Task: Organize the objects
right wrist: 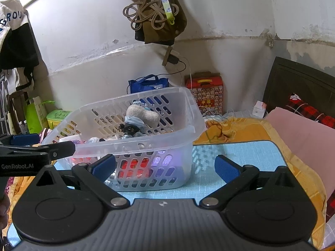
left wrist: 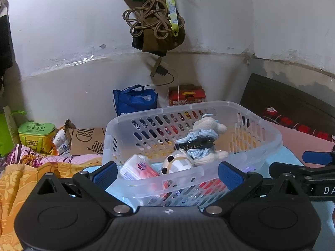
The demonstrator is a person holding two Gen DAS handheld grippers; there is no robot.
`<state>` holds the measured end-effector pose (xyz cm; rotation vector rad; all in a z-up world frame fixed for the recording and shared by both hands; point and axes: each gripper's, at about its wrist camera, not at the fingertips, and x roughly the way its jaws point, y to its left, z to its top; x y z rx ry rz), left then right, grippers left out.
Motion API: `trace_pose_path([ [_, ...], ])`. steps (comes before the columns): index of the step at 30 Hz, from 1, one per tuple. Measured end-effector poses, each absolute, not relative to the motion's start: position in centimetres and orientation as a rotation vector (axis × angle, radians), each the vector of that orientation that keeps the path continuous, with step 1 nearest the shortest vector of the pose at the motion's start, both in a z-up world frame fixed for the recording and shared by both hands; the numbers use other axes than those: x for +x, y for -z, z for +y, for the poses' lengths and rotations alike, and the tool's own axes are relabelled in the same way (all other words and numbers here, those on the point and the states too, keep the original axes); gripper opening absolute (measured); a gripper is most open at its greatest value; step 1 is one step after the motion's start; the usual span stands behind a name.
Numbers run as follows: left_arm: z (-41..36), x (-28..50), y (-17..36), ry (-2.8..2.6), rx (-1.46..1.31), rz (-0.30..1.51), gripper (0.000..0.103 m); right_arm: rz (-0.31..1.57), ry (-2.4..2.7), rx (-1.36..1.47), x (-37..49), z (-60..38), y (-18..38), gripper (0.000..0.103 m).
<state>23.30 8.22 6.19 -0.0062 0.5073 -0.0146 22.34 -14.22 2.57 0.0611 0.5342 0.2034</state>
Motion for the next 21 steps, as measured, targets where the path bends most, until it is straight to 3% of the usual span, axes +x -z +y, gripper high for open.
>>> trace_pose_path([
  [21, 8.42, 23.24, -6.17, 0.015, -0.007, 0.506, 0.103, 0.535, -0.201, 0.053, 22.22, -13.83, -2.4, 0.103],
])
